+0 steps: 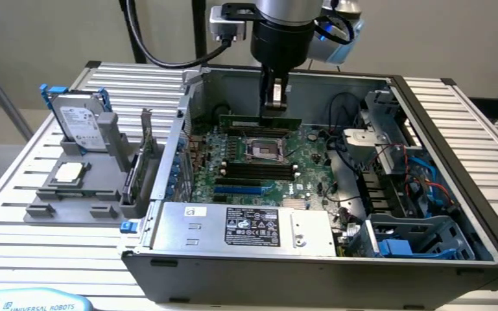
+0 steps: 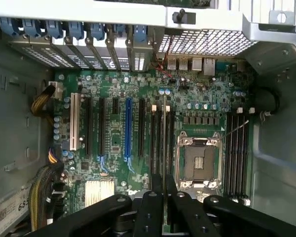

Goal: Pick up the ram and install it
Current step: 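Pick up the ram and move it above insertion slot, then insert the ram into the slot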

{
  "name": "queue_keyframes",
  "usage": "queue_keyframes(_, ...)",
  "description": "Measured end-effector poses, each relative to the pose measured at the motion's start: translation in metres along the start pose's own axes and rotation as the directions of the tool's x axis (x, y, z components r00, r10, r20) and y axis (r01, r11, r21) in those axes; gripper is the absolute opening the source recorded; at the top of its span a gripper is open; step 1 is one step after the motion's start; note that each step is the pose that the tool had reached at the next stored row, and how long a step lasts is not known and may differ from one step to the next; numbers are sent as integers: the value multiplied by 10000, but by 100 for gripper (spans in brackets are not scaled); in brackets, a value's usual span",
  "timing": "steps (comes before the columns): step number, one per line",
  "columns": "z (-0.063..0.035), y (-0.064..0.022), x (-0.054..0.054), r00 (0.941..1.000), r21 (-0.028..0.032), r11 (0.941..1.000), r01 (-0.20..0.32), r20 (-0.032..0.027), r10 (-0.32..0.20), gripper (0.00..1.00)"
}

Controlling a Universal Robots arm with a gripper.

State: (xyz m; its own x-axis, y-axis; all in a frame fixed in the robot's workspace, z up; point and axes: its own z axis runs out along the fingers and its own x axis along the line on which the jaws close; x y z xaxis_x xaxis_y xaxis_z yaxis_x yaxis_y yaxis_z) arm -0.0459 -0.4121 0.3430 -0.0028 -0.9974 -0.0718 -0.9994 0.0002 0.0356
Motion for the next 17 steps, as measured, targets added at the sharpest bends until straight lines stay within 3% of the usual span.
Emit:
queue_keyframes(4,68,-76,-20,10000,2,10000,-55,-4,55,13)
queue_keyframes(9,158,-88,-111,10000,5,10000,-88,-14,88,13)
queue_keyframes(17,162,-88,-124,10000,6,10000,-93,-31,93,13)
